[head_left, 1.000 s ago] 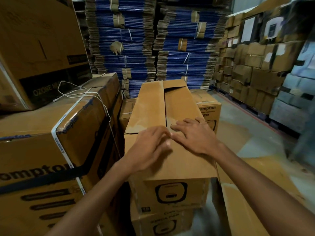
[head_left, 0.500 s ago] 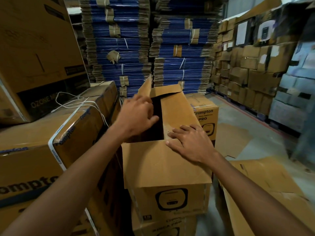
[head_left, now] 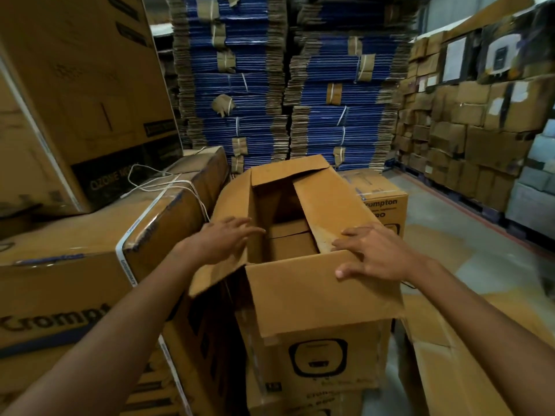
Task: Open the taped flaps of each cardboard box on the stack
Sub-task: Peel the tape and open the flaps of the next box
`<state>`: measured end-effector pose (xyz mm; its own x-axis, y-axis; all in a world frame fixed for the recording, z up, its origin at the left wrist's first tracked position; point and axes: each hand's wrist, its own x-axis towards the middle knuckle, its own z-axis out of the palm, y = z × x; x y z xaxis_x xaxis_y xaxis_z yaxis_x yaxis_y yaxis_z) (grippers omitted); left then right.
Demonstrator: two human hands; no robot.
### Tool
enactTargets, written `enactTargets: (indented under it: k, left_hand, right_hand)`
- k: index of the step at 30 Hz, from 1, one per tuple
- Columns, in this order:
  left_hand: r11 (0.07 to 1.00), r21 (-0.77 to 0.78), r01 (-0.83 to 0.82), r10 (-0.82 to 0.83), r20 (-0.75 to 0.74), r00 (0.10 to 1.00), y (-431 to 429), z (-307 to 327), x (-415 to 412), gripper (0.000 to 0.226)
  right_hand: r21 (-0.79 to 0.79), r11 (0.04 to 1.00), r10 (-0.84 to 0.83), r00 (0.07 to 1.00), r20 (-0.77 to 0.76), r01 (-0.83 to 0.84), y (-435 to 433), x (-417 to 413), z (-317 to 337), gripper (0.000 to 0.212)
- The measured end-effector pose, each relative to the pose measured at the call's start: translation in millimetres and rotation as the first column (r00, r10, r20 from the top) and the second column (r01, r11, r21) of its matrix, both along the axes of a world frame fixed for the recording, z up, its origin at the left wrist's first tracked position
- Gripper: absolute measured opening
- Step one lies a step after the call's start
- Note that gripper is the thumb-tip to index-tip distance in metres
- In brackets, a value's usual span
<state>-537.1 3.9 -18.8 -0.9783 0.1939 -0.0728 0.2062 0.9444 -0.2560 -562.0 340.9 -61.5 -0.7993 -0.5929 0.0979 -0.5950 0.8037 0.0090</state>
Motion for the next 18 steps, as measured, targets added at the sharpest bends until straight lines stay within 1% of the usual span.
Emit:
enactTargets:
  k: [2,3,5,6,7,8,9,10,11,12,14,16,18]
  left_hand:
    - [0.995,-0.023,0.102,-0.1,0.071,0.992,10,-2,-7,0.07]
    - [0.991,-0.006,0.134,-0.133,0.088,0.987,15,-4,-13,0.066]
    - [0.98,0.103,0.171,-0.18,0.085,0.98,30,-7,-21,0.057]
    - [0.966,0.188,0.177,-0.191,0.057,0.98,39,-10,-25,0.053]
    - [0.944,0.267,0.193,-0.202,0.006,0.979,50,-14,-28,0.05]
    - [0.921,0.321,0.223,-0.216,-0.058,0.975,63,-19,-30,0.046]
    - [0.898,0.35,0.269,-0.239,-0.127,0.963,77,-24,-32,0.044]
    - [0.876,0.365,0.316,-0.264,-0.186,0.947,92,-29,-33,0.042]
    - [0.859,0.377,0.347,-0.278,-0.226,0.933,105,-34,-35,0.04]
    - [0.852,0.375,0.365,-0.288,-0.246,0.925,116,-37,-36,0.041]
    - [0.88,0.306,0.363,-0.3,-0.234,0.925,123,-36,-42,0.046]
    - [0.928,0.219,0.302,-0.265,-0.184,0.947,112,-33,-49,0.056]
    - [0.956,0.2,0.214,-0.188,-0.141,0.972,88,-31,-57,0.065]
  right_hand:
    - [0.054,0.998,-0.027,0.998,0.064,0.023,22,-10,7,0.082]
    - [0.07,0.997,-0.05,0.995,0.088,0.044,33,-15,13,0.074]
    - [0.102,0.99,-0.109,0.989,0.099,0.099,53,-21,28,0.057]
    - [0.086,0.988,-0.134,0.985,0.109,0.125,56,-19,35,0.054]
    - [0.027,0.99,-0.14,0.98,0.14,0.138,53,-15,40,0.053]
    - [-0.065,0.988,-0.123,0.974,0.192,0.138,42,-8,43,0.055]
    - [-0.147,0.981,-0.091,0.968,0.235,0.128,26,1,42,0.059]
    - [-0.191,0.973,-0.077,0.961,0.266,0.13,9,8,38,0.062]
    - [-0.199,0.97,-0.082,0.958,0.275,0.14,-7,13,29,0.064]
    - [-0.185,0.968,-0.117,0.956,0.268,0.17,-19,15,19,0.063]
    - [-0.13,0.967,-0.195,0.965,0.178,0.22,-29,17,6,0.056]
    - [-0.104,0.971,-0.202,0.972,0.124,0.215,-20,22,6,0.048]
    - [-0.057,0.974,-0.211,0.972,0.107,0.218,-1,27,8,0.042]
